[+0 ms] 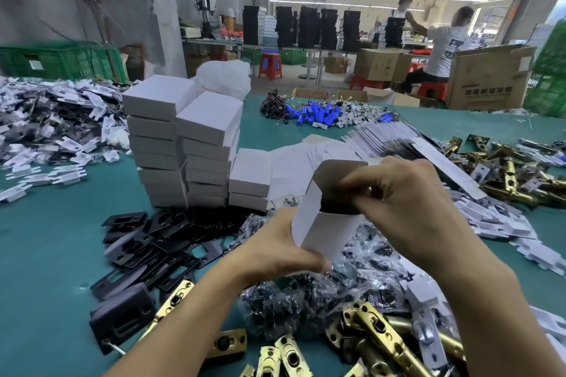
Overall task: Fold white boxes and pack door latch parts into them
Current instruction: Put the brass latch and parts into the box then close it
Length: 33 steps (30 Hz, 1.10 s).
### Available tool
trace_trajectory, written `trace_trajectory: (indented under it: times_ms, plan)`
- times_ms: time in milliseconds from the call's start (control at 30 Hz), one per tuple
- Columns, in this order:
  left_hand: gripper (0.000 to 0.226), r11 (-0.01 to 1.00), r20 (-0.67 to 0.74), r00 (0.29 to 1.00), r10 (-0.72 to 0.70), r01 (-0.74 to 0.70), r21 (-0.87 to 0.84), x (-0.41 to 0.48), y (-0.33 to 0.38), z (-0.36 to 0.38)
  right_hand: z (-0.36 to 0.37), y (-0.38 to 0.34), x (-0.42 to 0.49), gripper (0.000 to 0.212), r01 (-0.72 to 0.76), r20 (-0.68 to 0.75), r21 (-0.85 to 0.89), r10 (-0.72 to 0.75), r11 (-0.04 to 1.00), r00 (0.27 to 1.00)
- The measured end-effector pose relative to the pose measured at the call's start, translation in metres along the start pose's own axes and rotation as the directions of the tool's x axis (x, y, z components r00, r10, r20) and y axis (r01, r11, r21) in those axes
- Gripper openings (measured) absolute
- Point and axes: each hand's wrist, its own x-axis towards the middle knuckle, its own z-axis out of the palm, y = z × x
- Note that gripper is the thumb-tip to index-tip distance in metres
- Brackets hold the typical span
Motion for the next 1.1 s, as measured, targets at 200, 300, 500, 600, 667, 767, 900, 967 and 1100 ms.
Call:
trace_trajectory:
  times_ms: [200, 300, 500, 600, 667, 767, 900, 967, 1100]
  plan:
    - [0.035, 0.994, -0.136, 0.991, -0.016, 0.001, -0.108, 0.002, 0.0, -0.001, -0.009, 0.001, 0.001, 0.019, 0.024, -0.306, 0.145, 0.022, 0.989, 0.952]
    - [0.029, 0.983, -0.268, 0.963, -0.025, -0.024, -0.18, 0.004, 0.0, -0.005, -0.01, 0.01, 0.001, 0.017, -0.07, -0.293, 0.168, 0.118, 0.983, 0.949]
    - [0.034, 0.97, -0.426, 0.901, -0.084, -0.024, -0.242, 0.008, 0.0, -0.007, 0.007, 0.029, -0.006, 0.029, -0.362, 0.552, -0.222, 0.423, 0.905, 0.719]
    - [0.034, 0.962, -0.428, 0.898, -0.107, -0.014, -0.271, 0.009, 0.0, -0.007, 0.005, 0.029, -0.008, 0.032, -0.384, 0.645, -0.258, 0.455, 0.886, 0.615]
    - [0.029, 0.952, -0.42, 0.898, -0.129, -0.006, -0.306, 0.008, 0.001, -0.006, 0.001, 0.03, -0.008, 0.034, -0.391, 0.654, -0.282, 0.473, 0.876, 0.59]
    - [0.029, 0.943, -0.417, 0.9, -0.13, -0.018, -0.333, 0.009, 0.001, -0.006, 0.004, 0.029, -0.009, 0.038, -0.396, 0.666, -0.339, 0.515, 0.853, 0.54]
    - [0.041, 0.945, -0.412, 0.904, -0.112, -0.032, -0.326, 0.008, 0.002, -0.006, 0.01, 0.028, -0.009, 0.025, -0.349, 0.648, -0.372, 0.51, 0.86, 0.566]
    - [0.041, 0.947, -0.399, 0.91, -0.115, -0.02, -0.32, 0.008, 0.0, -0.007, 0.007, 0.03, -0.008, 0.022, -0.339, 0.597, -0.344, 0.483, 0.876, 0.641]
    - [0.05, 0.961, -0.266, 0.951, -0.16, 0.088, -0.263, 0.006, -0.004, -0.01, -0.004, 0.028, -0.004, 0.019, -0.371, 0.395, -0.108, 0.383, 0.922, 0.835]
